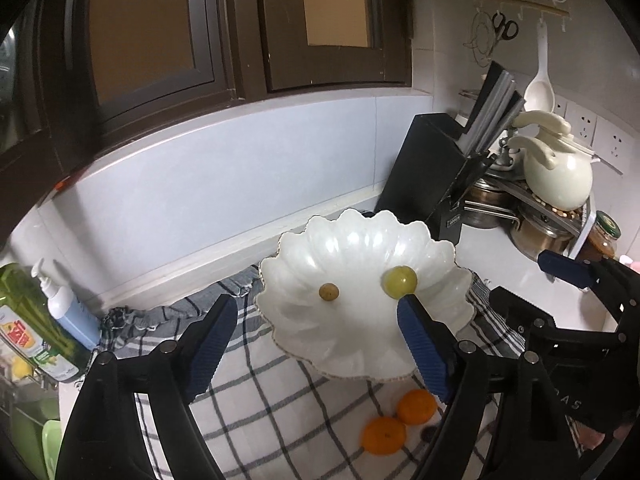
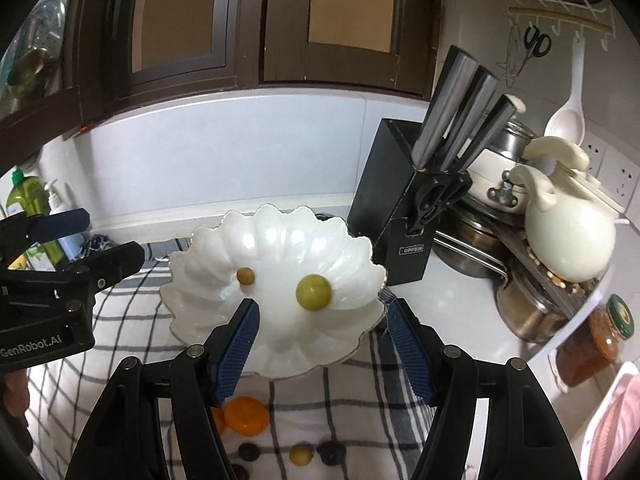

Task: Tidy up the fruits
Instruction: 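Withdraw both open tools from the bowl back over the cloth, then grasp the reddish-brown date with the left tool while the right tool grasps the dark purple plum, then lift both held fruits and carry them over the white bowl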

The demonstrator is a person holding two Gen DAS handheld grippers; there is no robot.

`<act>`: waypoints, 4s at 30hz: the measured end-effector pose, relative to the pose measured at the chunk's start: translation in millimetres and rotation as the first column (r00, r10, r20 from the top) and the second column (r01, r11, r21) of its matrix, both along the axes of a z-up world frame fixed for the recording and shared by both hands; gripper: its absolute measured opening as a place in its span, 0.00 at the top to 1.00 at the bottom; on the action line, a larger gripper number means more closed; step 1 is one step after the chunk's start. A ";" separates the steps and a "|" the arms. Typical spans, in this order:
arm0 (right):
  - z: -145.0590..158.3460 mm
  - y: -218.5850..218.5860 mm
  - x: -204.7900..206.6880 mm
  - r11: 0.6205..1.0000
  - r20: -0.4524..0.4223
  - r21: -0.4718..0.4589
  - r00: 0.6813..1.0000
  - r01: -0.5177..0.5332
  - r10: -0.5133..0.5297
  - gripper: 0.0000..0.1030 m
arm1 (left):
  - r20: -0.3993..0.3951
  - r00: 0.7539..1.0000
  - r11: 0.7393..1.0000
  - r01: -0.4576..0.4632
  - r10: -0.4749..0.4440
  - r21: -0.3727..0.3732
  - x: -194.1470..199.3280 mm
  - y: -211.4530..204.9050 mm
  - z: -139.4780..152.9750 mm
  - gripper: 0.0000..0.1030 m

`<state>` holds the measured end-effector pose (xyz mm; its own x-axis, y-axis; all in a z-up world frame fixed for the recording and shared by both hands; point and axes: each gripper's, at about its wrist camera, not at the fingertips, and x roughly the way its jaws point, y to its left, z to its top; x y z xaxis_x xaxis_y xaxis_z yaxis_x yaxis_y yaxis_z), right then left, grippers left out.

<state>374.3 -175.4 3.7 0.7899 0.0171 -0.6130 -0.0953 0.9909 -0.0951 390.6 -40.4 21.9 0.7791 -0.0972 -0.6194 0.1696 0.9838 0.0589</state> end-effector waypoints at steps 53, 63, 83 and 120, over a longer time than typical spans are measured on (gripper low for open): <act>-82.7 45.8 -114.0 0.997 -0.069 -0.051 0.996 -0.059 0.056 0.35 | -0.094 0.994 0.999 0.052 -0.051 0.004 -128.5 34.2 -105.3 0.18; -108.2 47.2 -113.3 0.994 -0.106 -0.054 0.990 -0.096 0.089 0.35 | -0.116 0.988 0.995 0.100 -0.097 0.023 -134.2 17.5 -133.3 0.32; -143.1 51.9 -90.9 0.989 -0.175 -0.007 0.974 -0.146 0.143 0.56 | -0.209 0.976 0.998 0.067 -0.066 -0.001 -117.2 6.1 -170.0 0.65; -102.3 45.1 -102.9 0.989 -0.090 0.030 0.985 -0.143 0.145 0.71 | -0.118 0.990 0.995 0.066 -0.074 -0.071 -120.5 5.6 -127.4 0.83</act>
